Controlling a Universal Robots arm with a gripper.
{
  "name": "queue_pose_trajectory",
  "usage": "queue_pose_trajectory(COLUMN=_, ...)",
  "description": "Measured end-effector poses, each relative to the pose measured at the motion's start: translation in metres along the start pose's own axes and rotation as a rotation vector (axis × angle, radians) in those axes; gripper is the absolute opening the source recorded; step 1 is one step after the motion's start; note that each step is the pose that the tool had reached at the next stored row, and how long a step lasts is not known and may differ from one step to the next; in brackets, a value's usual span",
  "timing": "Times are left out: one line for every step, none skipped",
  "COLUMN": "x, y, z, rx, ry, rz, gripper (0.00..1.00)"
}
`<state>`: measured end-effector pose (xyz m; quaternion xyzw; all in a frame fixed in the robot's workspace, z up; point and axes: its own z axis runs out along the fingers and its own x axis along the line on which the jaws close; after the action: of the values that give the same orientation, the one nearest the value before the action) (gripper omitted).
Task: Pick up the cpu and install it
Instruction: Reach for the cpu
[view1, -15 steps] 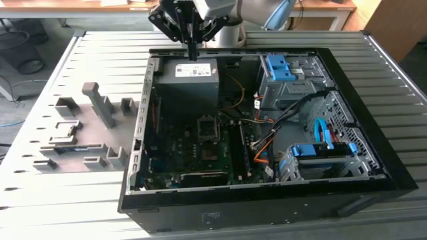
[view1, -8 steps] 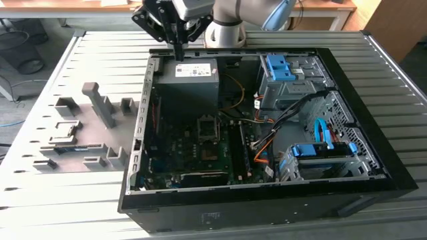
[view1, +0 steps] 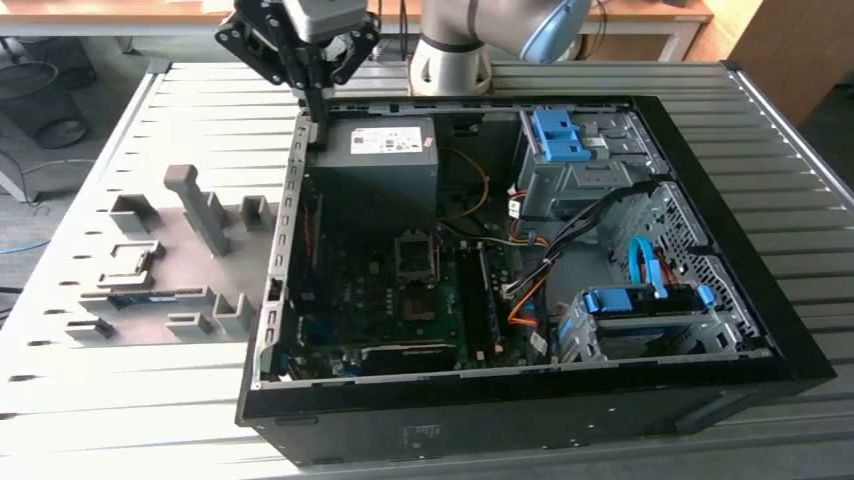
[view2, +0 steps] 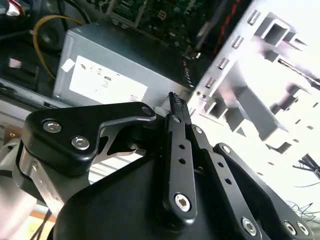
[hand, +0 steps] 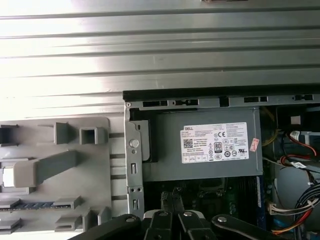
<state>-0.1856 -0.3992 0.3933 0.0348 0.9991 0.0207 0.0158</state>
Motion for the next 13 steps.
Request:
queue_pose_trajectory(x=0.0045, y=-0.0003, z=-0.0001, rx=0.0002, ry=-0.0002, rz=0.0, gripper=0.1)
queue_pose_trajectory(x=0.0089, y=-0.0006, z=-0.0001, rx=0.0004, ry=-0.0005, rz=0.0, gripper=0.1)
queue_pose_trajectory(x=0.0134, y=-0.001, z=-0.0003, rx=0.0009, ry=-0.0006, rz=0.0, gripper=0.1)
queue_pose_trajectory(x=0.0183, y=-0.0013, z=-0.0004, rx=0.0014, ry=-0.0008, rz=0.0, gripper=0.1)
queue_pose_trajectory(x=0.0228, y=-0.0016, z=-0.0006, rx=0.0019, ry=-0.0009, rz=0.0, gripper=0.1)
queue_pose_trajectory(x=0.0273, y=-0.0019, z=-0.0007, rx=0.0023, ry=-0.001, rz=0.0, gripper=0.1)
queue_pose_trajectory(x=0.0317, y=-0.0022, z=-0.0007, rx=0.0028, ry=-0.0013, rz=0.0, gripper=0.1)
queue_pose_trajectory(x=0.0363, y=-0.0025, z=-0.0008, rx=0.0033, ry=-0.0016, rz=0.0, gripper=0.1)
queue_pose_trajectory(x=0.0409, y=-0.0028, z=-0.0009, rx=0.0038, ry=-0.0017, rz=0.0, gripper=0.1)
queue_pose_trajectory(x=0.0452, y=-0.0031, z=-0.0011, rx=0.0044, ry=-0.0018, rz=0.0, gripper=0.1)
queue_pose_trajectory(x=0.0498, y=-0.0034, z=-0.0012, rx=0.0049, ry=-0.002, rz=-0.001, gripper=0.1)
queue_pose_trajectory(x=0.0544, y=-0.0037, z=-0.0012, rx=0.0053, ry=-0.0022, rz=0.0, gripper=0.1)
queue_pose_trajectory(x=0.0592, y=-0.004, z=-0.0013, rx=0.0057, ry=-0.0024, rz=0.0, gripper=0.1)
